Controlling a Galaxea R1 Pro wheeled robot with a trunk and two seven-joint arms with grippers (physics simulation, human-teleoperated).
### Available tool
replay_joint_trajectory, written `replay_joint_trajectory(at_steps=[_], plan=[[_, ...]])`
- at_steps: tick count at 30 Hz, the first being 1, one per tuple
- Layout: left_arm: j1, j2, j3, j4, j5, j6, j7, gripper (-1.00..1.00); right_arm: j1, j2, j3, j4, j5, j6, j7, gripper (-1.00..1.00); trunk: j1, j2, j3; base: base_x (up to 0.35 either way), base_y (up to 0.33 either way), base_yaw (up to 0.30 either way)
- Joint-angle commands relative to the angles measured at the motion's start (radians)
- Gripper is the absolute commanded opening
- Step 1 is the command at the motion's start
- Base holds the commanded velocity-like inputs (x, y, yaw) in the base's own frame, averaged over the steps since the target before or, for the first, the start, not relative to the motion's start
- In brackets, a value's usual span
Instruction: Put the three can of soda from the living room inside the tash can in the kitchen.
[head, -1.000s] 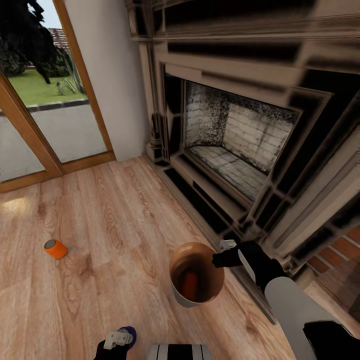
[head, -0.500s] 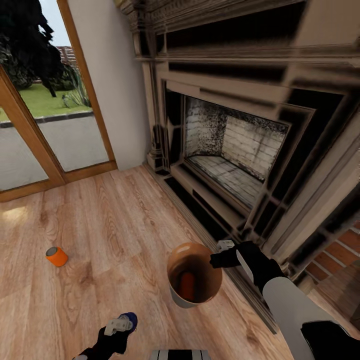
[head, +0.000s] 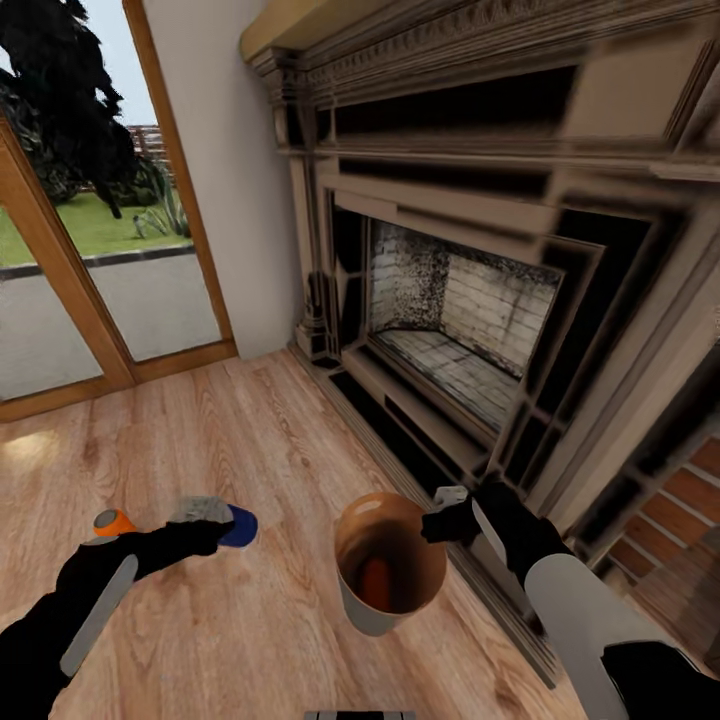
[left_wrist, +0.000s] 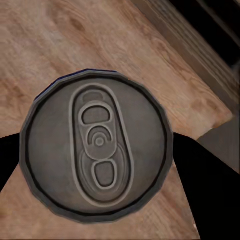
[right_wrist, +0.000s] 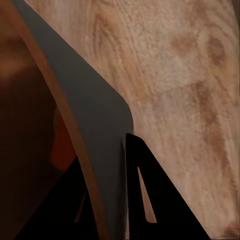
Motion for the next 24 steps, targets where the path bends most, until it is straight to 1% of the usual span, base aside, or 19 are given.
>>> replay_joint_trajectory(at_steps=[1,2,3,4,5,6,8,9,10,11,12,13,14,15,17,18,19,20,24], plan=[[-0.025,0.003,0.014,-0.014,0.001,0.038,-0.025,-1.0,0.0,0.001,-0.003,-0.001,-0.029,0.014,0.006,-1.0,0.0,0.0,0.004,0.0,0.0,0.0],[-0.082,0.009,0.031,-0.028,-0.001,0.104,-0.085,-1.0,-0.001,0.002,-0.003,-0.001,-0.028,0.023,0.004,-1.0,-0.001,0.001,0.008,0.0,0.0,0.0],[-0.228,0.016,0.049,-0.008,-0.006,0.237,-0.216,-1.0,-0.003,0.005,-0.003,0.001,-0.016,0.034,-0.004,-1.0,-0.001,0.001,0.012,0.0,0.0,0.0],[-0.267,0.018,0.051,0.009,-0.007,0.266,-0.244,-1.0,-0.003,0.006,-0.003,0.001,-0.01,0.037,-0.008,-1.0,-0.002,0.001,0.016,0.0,0.0,0.0],[-0.343,0.019,0.047,0.053,-0.009,0.307,-0.294,-1.0,-0.004,0.011,-0.003,0.001,0.005,0.047,-0.015,-1.0,-0.002,0.001,0.019,0.0,0.0,0.0],[-0.448,0.019,-0.013,0.133,-0.01,0.34,-0.355,-1.0,-0.006,0.027,-0.003,0.001,0.031,0.083,-0.021,-1.0,-0.003,0.001,0.023,0.0,0.0,0.0],[-0.512,0.017,-0.092,0.185,-0.01,0.34,-0.392,-1.0,-0.007,0.04,-0.003,0.001,0.052,0.109,-0.027,-1.0,-0.003,0.002,0.031,0.0,0.0,0.0],[-0.57,0.014,-0.182,0.232,-0.009,0.34,-0.427,-1.0,-0.009,0.053,-0.003,0.001,0.075,0.129,-0.036,-1.0,-0.004,0.002,0.035,0.0,0.0,0.0],[-0.597,0.013,-0.227,0.251,-0.009,0.34,-0.444,-1.0,-0.011,0.058,-0.003,0.001,0.084,0.137,-0.041,-1.0,-0.004,0.002,0.039,0.0,0.0,0.0],[-0.66,-0.001,-0.341,0.284,-0.007,0.34,-0.491,-1.0,-0.026,0.076,-0.004,0.002,0.104,0.153,-0.052,-1.0,-0.005,0.003,0.043,0.0,0.0,0.0],[-0.688,-0.027,-0.393,0.297,-0.006,0.34,-0.517,-1.0,-0.041,0.086,-0.004,0.004,0.111,0.164,-0.057,-1.0,-0.005,0.003,0.046,0.0,0.0,0.0],[-0.706,-0.058,-0.427,0.308,-0.005,0.34,-0.538,-1.0,-0.052,0.095,-0.004,0.006,0.117,0.178,-0.06,-1.0,-0.006,0.003,0.05,0.0,0.0,0.0],[-0.717,-0.085,-0.45,0.317,-0.005,0.34,-0.552,-1.0,-0.059,0.101,-0.004,0.006,0.12,0.192,-0.063,-1.0,-0.006,0.003,0.054,0.0,0.0,0.0],[-0.725,-0.104,-0.466,0.324,-0.005,0.34,-0.56,-1.0,-0.065,0.105,-0.004,0.007,0.123,0.201,-0.064,-1.0,-0.007,0.004,0.058,0.0,0.0,0.0],[-0.731,-0.121,-0.48,0.334,-0.006,0.34,-0.568,-1.0,-0.076,0.109,-0.004,0.008,0.125,0.209,-0.066,-1.0,-0.008,0.004,0.066,0.0,0.0,0.0],[-0.735,-0.128,-0.501,0.339,-0.006,0.34,-0.572,-1.0,-0.094,0.11,-0.005,0.008,0.125,0.214,-0.066,-1.0,-0.008,0.004,0.07,0.0,0.0,0.0],[-0.735,-0.128,-0.511,0.34,-0.006,0.34,-0.572,-1.0,-0.1,0.11,-0.005,0.009,0.125,0.216,-0.066,-1.0,-0.008,0.005,0.074,0.0,0.0,0.0],[-0.736,-0.127,-0.532,0.342,-0.006,0.34,-0.574,-1.0,-0.114,0.11,-0.006,0.01,0.125,0.225,-0.066,-1.0,-0.009,0.005,0.077,0.0,0.0,0.0],[-0.738,-0.124,-0.567,0.341,-0.005,0.34,-0.585,-1.0,-0.14,0.112,-0.006,0.011,0.125,0.232,-0.066,-1.0,-0.024,0.033,0.09,0.0,0.0,0.0]])
